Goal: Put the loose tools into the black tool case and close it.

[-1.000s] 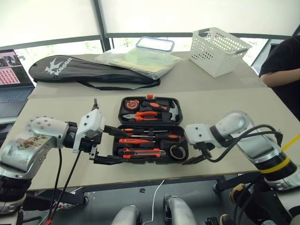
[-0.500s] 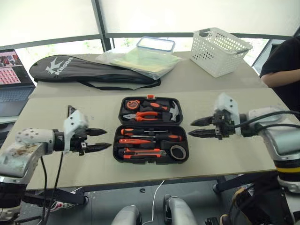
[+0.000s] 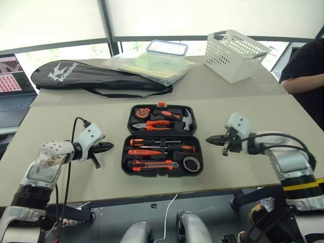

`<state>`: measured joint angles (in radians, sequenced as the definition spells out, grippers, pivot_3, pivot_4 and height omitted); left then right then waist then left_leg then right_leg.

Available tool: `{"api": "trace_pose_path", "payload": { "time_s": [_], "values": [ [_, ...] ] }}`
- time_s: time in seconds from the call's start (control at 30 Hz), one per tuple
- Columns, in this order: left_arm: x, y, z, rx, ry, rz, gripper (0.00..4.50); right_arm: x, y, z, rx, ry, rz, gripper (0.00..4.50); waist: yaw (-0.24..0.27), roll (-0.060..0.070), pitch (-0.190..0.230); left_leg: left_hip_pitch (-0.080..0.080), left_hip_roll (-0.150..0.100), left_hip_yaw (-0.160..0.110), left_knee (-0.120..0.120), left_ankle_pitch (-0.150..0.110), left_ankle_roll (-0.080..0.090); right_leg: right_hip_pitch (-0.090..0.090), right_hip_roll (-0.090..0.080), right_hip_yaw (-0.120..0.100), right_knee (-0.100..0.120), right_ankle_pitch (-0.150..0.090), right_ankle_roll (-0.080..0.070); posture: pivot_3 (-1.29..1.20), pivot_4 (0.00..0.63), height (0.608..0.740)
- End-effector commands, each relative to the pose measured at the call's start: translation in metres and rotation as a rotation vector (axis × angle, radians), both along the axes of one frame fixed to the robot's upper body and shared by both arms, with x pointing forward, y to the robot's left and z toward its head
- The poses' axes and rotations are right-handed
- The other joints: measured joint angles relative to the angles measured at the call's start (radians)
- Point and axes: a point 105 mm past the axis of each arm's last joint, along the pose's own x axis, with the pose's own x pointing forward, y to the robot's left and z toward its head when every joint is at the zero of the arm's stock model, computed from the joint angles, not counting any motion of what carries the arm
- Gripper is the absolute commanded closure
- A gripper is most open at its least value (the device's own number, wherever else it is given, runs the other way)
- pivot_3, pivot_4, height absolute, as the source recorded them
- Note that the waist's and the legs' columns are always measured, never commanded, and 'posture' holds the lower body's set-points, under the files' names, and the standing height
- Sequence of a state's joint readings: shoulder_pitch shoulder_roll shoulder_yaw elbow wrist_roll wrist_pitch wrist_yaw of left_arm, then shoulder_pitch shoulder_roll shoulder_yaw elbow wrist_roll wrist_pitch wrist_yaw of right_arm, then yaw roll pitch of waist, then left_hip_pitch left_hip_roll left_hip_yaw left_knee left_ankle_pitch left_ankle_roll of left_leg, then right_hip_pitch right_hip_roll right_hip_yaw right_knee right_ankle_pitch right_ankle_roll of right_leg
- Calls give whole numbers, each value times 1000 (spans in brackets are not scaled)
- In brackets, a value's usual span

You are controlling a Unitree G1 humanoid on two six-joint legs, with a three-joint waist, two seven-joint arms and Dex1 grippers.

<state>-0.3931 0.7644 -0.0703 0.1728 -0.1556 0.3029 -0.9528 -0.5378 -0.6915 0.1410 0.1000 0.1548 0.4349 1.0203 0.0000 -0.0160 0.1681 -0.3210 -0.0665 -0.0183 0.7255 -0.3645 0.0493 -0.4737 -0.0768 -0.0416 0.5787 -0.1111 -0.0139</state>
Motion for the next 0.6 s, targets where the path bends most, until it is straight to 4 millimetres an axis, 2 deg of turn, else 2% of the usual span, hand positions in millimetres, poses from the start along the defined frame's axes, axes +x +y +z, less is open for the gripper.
{"api": "trace_pose_path", "payload": {
  "time_s": [0.03, 0.1, 0.2, 0.37, 0.5, 0.6],
  "values": [
    [-5, -21, 7, -44, -20, -89, 4452, 0, 12, 15, -1, -77, 66, 4500, 0, 0, 0, 0, 0, -1, 0, 0, 0, 0, 0, 0, 0, 0, 0, 0, 150, 740],
    [-10, -29, 6, -70, -8, -123, 4452, -2, 18, 15, 5, -74, 88, 4500, -1, 0, 0, 0, 0, -1, 0, 0, 0, 0, 0, 0, 0, 0, 0, 0, 150, 740],
    [-33, -47, 4, -84, 37, -249, 4452, -11, 27, 13, 9, -68, 128, 4500, -8, 0, 0, 0, 1, -1, -1, 0, 0, 0, 0, 1, 0, 0, 0, 0, 150, 740],
    [-59, -57, 6, -110, 98, -340, 4452, -34, 21, 3, -12, -3, 184, 4500, -8, 0, 0, 0, 1, -1, -5, 0, 1, 0, 1, 1, -1, 0, 0, 0, 150, 740],
    [-68, -48, -2, -23, 98, -340, 4452, -44, 10, -2, -37, 21, 171, 4500, -3, 0, 0, 0, 1, -2, -7, -1, 2, 0, 1, -1, -2, -1, 1, 0, 150, 740],
    [-68, -31, -7, 14, 103, -277, 4452, -48, 2, -2, -39, 19, 140, 4500, -3, 0, 0, 0, 1, -1, -8, -1, 2, 0, 1, -1, -2, -1, 1, 0, 150, 740]
  ]
}}
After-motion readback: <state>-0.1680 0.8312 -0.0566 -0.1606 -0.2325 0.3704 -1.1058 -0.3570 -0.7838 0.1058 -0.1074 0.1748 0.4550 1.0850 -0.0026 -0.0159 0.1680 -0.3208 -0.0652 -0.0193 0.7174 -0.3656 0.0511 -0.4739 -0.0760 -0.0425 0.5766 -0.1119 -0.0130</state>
